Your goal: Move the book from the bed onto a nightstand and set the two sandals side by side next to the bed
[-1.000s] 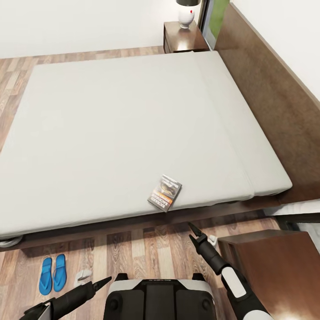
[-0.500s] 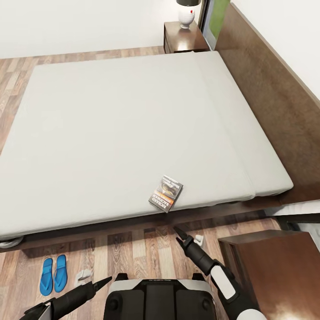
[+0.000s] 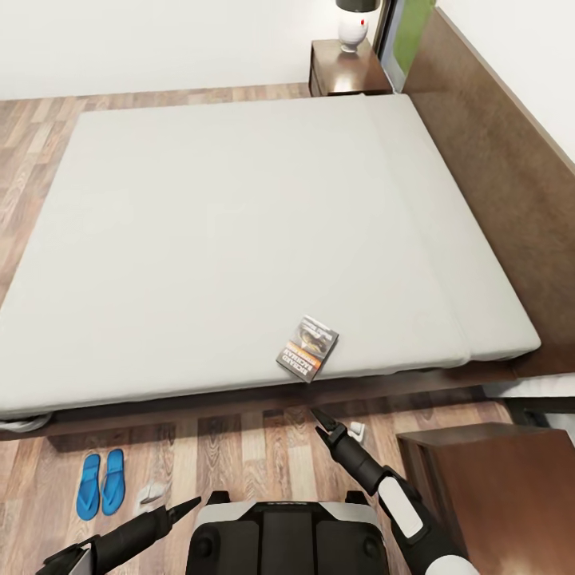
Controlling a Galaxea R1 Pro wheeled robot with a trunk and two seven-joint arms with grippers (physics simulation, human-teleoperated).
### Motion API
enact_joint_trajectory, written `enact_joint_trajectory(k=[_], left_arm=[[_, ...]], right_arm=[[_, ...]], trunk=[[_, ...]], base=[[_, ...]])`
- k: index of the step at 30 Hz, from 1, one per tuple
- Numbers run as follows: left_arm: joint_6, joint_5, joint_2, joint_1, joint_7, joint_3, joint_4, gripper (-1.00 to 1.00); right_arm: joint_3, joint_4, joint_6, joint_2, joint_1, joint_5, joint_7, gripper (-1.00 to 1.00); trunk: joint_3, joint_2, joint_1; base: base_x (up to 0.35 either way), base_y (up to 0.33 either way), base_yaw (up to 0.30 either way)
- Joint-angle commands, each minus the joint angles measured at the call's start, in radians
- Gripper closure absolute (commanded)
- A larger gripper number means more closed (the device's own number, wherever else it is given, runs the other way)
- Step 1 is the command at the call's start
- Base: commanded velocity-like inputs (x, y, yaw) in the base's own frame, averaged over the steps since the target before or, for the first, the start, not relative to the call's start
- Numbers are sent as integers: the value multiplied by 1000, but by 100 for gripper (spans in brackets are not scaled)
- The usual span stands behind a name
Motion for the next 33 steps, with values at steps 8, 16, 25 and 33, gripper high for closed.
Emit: enact_joint_trajectory(k=[8,16,25,33], left_arm=[[11,6,1,-1,-6,1,0,-100],[84,38,60,-4,-413,31,-63,-100],[178,37,20,-5,-439,28,-183,-100],[179,36,16,-5,-406,30,-186,-100]], right_arm=[[-4,0,9,1,0,-5,3,-100],[-7,-6,9,0,0,-5,4,-100],[-10,-15,10,-3,-1,-5,9,-100],[-89,-25,10,-10,0,-99,46,-100]], trunk=[[-1,-1,0],[-1,-1,0],[-1,-1,0],[-1,-1,0]], base=[[0,0,257],[0,0,217],[0,0,46],[0,0,1]])
